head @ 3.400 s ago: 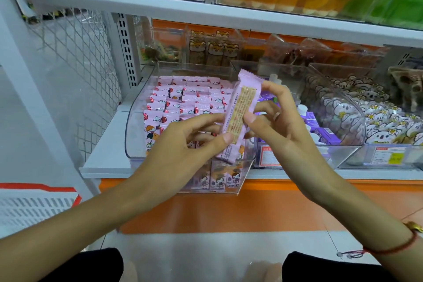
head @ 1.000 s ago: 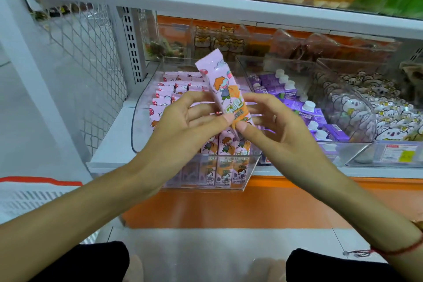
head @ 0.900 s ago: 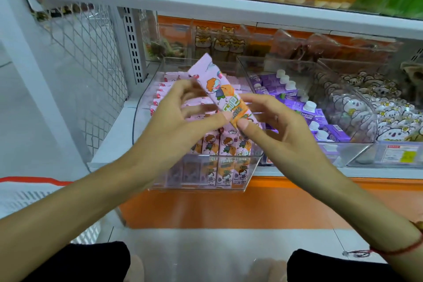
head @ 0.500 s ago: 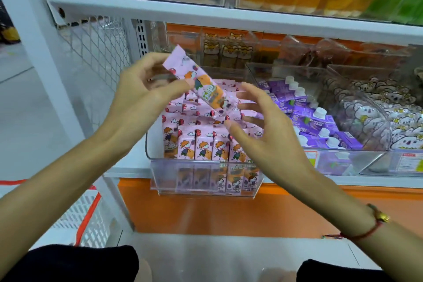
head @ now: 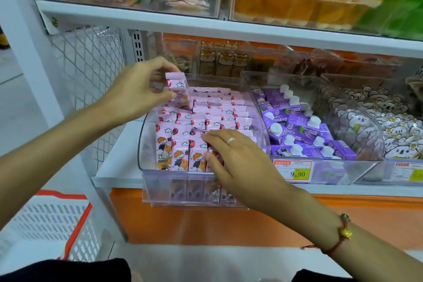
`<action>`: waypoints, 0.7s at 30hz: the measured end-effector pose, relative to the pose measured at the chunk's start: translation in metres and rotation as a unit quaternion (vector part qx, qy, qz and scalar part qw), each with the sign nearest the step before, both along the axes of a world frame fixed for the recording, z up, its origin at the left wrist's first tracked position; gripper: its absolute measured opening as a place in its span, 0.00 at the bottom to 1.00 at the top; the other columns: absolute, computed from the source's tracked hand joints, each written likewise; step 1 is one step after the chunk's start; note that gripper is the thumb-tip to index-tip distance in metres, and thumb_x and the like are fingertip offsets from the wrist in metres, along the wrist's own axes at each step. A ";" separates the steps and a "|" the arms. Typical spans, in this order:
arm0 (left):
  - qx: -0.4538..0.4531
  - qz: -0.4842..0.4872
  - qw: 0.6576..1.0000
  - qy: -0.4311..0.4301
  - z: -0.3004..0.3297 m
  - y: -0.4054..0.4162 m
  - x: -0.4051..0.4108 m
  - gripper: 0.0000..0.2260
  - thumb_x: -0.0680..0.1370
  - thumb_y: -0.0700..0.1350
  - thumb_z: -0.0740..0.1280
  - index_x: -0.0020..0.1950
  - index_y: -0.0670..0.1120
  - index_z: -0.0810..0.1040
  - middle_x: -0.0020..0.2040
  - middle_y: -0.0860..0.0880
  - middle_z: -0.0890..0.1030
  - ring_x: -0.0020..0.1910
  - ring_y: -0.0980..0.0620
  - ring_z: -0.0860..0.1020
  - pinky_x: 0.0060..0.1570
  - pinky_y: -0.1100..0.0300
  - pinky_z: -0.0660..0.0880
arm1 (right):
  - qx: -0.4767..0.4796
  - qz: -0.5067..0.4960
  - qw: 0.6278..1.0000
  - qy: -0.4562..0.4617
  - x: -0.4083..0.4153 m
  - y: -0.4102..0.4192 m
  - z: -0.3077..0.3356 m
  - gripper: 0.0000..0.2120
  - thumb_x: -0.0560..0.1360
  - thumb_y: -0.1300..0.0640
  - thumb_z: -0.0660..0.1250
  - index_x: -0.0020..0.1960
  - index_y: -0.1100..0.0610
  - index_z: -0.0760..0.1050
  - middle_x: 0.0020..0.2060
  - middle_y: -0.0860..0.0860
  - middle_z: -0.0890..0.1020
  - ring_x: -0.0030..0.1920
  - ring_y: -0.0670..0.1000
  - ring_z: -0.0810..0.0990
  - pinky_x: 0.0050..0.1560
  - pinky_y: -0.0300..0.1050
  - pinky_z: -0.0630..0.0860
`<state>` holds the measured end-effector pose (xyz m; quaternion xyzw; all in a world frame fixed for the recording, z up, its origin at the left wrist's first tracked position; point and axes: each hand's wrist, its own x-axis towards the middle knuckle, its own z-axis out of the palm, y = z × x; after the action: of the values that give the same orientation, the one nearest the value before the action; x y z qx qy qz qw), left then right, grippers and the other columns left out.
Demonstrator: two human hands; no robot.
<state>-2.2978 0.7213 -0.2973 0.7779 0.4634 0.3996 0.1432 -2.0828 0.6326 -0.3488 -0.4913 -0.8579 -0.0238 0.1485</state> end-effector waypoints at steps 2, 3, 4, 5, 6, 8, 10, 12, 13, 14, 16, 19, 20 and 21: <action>-0.019 -0.019 0.998 0.057 0.008 0.005 -0.003 0.18 0.71 0.37 0.74 0.53 0.55 0.75 0.50 0.57 0.80 0.50 0.59 0.79 0.49 0.63 0.76 | -0.005 -0.003 1.000 0.000 0.000 0.000 0.000 0.21 0.82 0.49 0.52 0.72 0.54 0.65 0.68 0.49 0.71 0.68 0.49 0.64 0.68 0.39 0.55; -0.027 -0.017 0.995 0.094 0.013 0.009 -0.004 0.17 0.71 0.38 0.74 0.53 0.54 0.75 0.50 0.56 0.80 0.48 0.59 0.78 0.46 0.68 0.73 | -0.007 -0.004 1.000 0.002 0.000 0.000 0.000 0.21 0.82 0.49 0.53 0.72 0.54 0.65 0.68 0.49 0.71 0.68 0.49 0.64 0.68 0.39 0.55; -0.032 -0.010 0.990 0.140 0.017 0.015 -0.003 0.16 0.71 0.40 0.74 0.55 0.53 0.76 0.51 0.54 0.80 0.48 0.58 0.78 0.44 0.69 0.71 | -0.009 -0.004 1.000 0.007 0.000 0.000 0.001 0.21 0.82 0.49 0.53 0.72 0.54 0.65 0.68 0.49 0.71 0.68 0.49 0.64 0.68 0.39 0.55; -0.033 -0.001 0.981 0.189 0.020 0.022 0.000 0.15 0.72 0.42 0.74 0.57 0.50 0.77 0.52 0.52 0.80 0.48 0.55 0.77 0.43 0.67 0.71 | -0.011 -0.004 1.000 0.010 0.000 0.000 0.001 0.21 0.82 0.49 0.53 0.72 0.54 0.65 0.68 0.49 0.71 0.68 0.49 0.65 0.67 0.39 0.55; -0.034 0.009 0.972 0.232 0.021 0.029 0.004 0.15 0.73 0.44 0.73 0.60 0.49 0.78 0.53 0.51 0.80 0.48 0.52 0.76 0.43 0.62 0.70 | -0.012 -0.003 1.000 0.013 0.000 -0.001 0.002 0.20 0.82 0.49 0.53 0.72 0.54 0.65 0.67 0.49 0.72 0.68 0.49 0.65 0.66 0.38 0.55; -0.043 0.021 0.957 0.286 0.018 0.039 0.016 0.17 0.74 0.46 0.72 0.62 0.47 0.78 0.54 0.49 0.79 0.50 0.51 0.73 0.46 0.60 0.66 | -0.018 0.001 0.999 0.028 -0.001 -0.004 0.004 0.20 0.82 0.49 0.53 0.72 0.53 0.65 0.66 0.48 0.73 0.66 0.49 0.66 0.65 0.38 0.56; -0.058 0.024 0.946 0.317 0.009 0.046 0.025 0.21 0.74 0.46 0.72 0.66 0.48 0.74 0.58 0.48 0.78 0.52 0.50 0.74 0.47 0.60 0.66 | -0.024 0.004 0.998 0.052 0.000 -0.007 0.005 0.21 0.81 0.47 0.52 0.71 0.53 0.67 0.65 0.48 0.74 0.65 0.49 0.67 0.64 0.37 0.57; -0.053 0.032 0.931 0.360 0.000 0.050 0.029 0.20 0.75 0.48 0.72 0.65 0.49 0.73 0.58 0.48 0.79 0.51 0.50 0.75 0.46 0.60 0.68 | -0.027 0.007 0.998 0.056 0.001 -0.009 0.006 0.23 0.80 0.44 0.51 0.70 0.52 0.69 0.66 0.47 0.73 0.66 0.48 0.67 0.65 0.37 0.57; -0.039 0.037 0.918 0.394 -0.002 0.052 0.029 0.18 0.76 0.50 0.70 0.64 0.50 0.74 0.57 0.49 0.80 0.50 0.50 0.75 0.45 0.60 0.69 | -0.028 0.008 0.998 0.048 0.002 -0.009 0.005 0.23 0.80 0.43 0.52 0.70 0.51 0.69 0.67 0.47 0.72 0.67 0.48 0.66 0.66 0.37 0.56; -0.029 0.039 0.902 0.430 -0.003 0.054 0.029 0.16 0.77 0.51 0.68 0.64 0.51 0.75 0.58 0.49 0.80 0.50 0.50 0.75 0.47 0.59 0.69 | -0.027 0.007 0.999 0.037 0.002 -0.009 0.005 0.23 0.80 0.42 0.52 0.70 0.51 0.69 0.68 0.47 0.71 0.68 0.48 0.65 0.67 0.38 0.56; -0.043 0.033 0.878 0.475 -0.005 0.058 0.028 0.14 0.81 0.52 0.61 0.65 0.54 0.75 0.62 0.52 0.78 0.59 0.49 0.75 0.58 0.54 0.68 | -0.024 0.006 1.000 0.012 0.003 -0.009 0.004 0.22 0.80 0.42 0.53 0.70 0.50 0.69 0.69 0.48 0.71 0.69 0.49 0.65 0.68 0.40 0.56; -0.033 0.033 0.864 0.501 -0.006 0.056 0.024 0.16 0.83 0.51 0.55 0.68 0.56 0.73 0.67 0.53 0.75 0.66 0.48 0.70 0.65 0.52 0.60 | -0.027 0.009 1.000 -0.006 0.002 -0.009 0.003 0.22 0.81 0.42 0.52 0.71 0.50 0.68 0.70 0.48 0.70 0.69 0.48 0.64 0.68 0.40 0.55; -0.006 0.043 0.868 0.495 -0.006 0.054 0.023 0.16 0.83 0.51 0.55 0.68 0.56 0.73 0.65 0.52 0.77 0.65 0.48 0.70 0.63 0.52 0.60 | -0.028 0.010 1.000 -0.007 0.002 -0.008 0.004 0.23 0.81 0.42 0.51 0.71 0.50 0.68 0.70 0.48 0.70 0.69 0.48 0.64 0.68 0.39 0.55; 0.031 0.055 0.874 0.481 -0.005 0.052 0.022 0.15 0.82 0.51 0.56 0.67 0.56 0.74 0.61 0.51 0.79 0.63 0.48 0.71 0.61 0.53 0.60 | -0.027 0.013 1.000 -0.006 0.003 -0.009 0.004 0.23 0.81 0.42 0.51 0.71 0.50 0.67 0.70 0.48 0.70 0.69 0.48 0.64 0.68 0.38 0.54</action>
<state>-2.2760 0.7730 -0.3027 0.8516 0.5040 -0.0030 -0.1441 -2.0800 0.6238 -0.3448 -0.4842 -0.8653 -0.0015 0.1300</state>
